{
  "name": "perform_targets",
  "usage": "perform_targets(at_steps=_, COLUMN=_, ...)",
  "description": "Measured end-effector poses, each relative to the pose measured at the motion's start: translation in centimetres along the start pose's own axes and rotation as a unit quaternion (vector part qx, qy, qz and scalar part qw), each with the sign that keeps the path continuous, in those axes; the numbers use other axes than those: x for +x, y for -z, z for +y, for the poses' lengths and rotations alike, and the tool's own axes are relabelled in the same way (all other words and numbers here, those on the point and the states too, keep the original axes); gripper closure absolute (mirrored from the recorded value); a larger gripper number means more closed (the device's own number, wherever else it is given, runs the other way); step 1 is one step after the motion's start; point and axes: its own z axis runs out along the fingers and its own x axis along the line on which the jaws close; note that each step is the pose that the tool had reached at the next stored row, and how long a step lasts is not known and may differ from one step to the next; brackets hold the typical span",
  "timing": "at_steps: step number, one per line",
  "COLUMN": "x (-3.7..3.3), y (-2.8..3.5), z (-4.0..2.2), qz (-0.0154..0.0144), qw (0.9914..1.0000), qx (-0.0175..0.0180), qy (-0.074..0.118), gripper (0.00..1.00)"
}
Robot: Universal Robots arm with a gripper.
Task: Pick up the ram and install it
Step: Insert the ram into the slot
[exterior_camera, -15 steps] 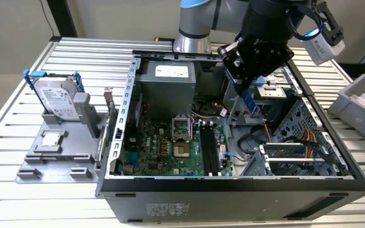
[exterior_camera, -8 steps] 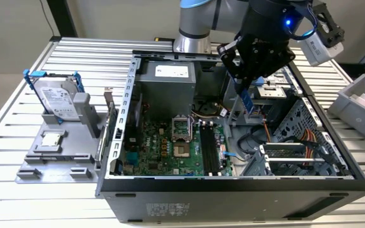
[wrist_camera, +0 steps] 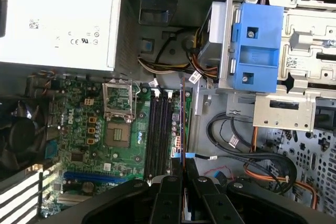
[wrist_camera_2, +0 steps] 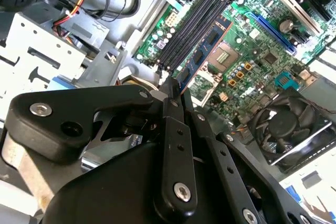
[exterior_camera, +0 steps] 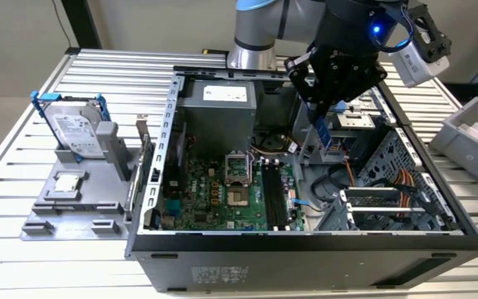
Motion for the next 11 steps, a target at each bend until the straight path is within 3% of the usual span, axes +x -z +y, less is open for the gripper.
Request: perform_targets(at_steps=11, x=0.0, y=-0.75, z=-0.02, qz=0.0, qw=1.0, qx=0.0003, qy=-0.002, gripper=1.0)
